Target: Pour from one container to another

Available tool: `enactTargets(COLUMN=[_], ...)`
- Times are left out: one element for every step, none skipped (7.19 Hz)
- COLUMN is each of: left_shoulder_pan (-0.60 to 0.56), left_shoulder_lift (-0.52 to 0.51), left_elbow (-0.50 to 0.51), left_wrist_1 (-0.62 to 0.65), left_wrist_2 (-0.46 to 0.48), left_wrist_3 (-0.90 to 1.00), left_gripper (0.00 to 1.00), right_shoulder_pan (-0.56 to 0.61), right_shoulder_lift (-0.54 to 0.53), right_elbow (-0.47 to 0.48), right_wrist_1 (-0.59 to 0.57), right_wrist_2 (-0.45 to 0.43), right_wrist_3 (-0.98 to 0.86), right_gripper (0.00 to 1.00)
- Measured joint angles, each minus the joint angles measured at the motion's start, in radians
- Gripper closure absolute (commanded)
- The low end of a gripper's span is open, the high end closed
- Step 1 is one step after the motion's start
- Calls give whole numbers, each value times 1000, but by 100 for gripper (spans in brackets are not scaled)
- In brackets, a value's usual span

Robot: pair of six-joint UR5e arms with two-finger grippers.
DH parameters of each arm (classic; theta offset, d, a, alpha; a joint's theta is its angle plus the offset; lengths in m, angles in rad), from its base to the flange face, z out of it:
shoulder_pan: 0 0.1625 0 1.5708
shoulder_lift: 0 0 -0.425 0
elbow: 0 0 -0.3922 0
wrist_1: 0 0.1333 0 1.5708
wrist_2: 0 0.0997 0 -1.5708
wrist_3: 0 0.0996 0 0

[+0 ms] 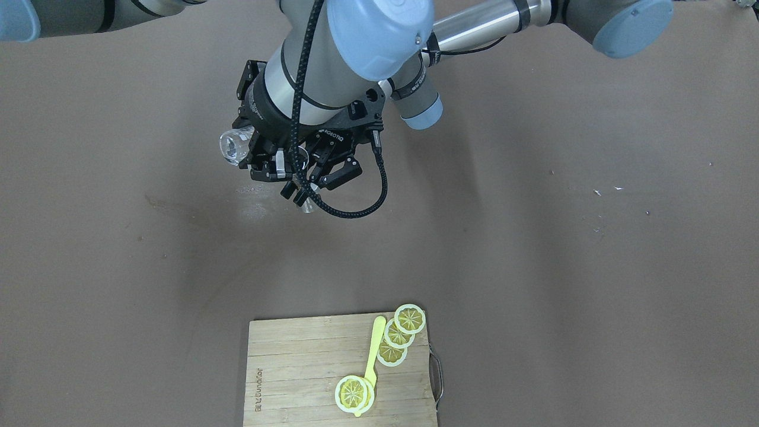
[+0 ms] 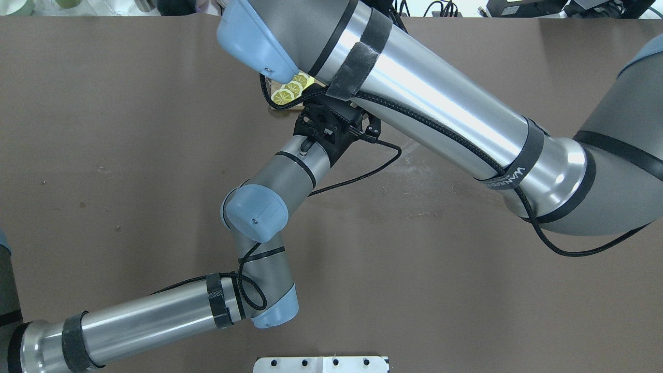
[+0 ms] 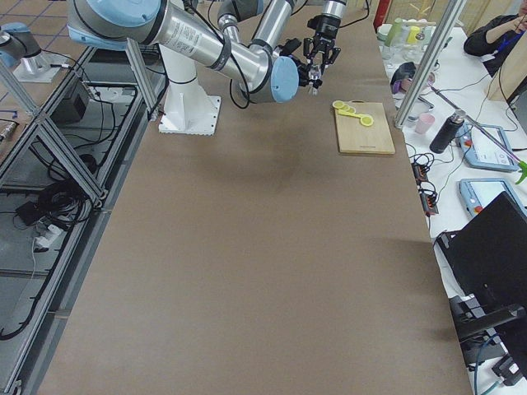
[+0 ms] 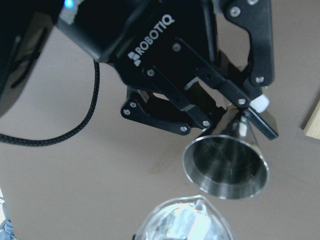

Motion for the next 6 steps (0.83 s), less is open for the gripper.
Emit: enactTargets(left_shoulder_pan=[-1,-2,-3,-4,-4,-4], left_shoulder_lift=[0,0,0,-1,-1,-1], left_elbow=[0,0,0,0,0,0], left_wrist_1=[0,0,0,0,0,-1], left_wrist_2=[0,0,0,-2,-7,-10], left_wrist_3=[0,0,0,0,0,0], left_gripper=[100,100,100,100,100,100], right_shoulder_pan=[-6,-12,-15,-15,-16,-16], right_shoulder_lift=[14,25,33,39,43,46], right_elbow=[-26,-52,-71,-87,-96,-99], right_wrist_1=[-11,-17,-19,-22,-26,-28], right_wrist_2=[-11,-20,-26,-30,-31,-32], right_wrist_3=[-7,-11,-12,-14,-16,-18], right_gripper=[100,100,100,100,100,100])
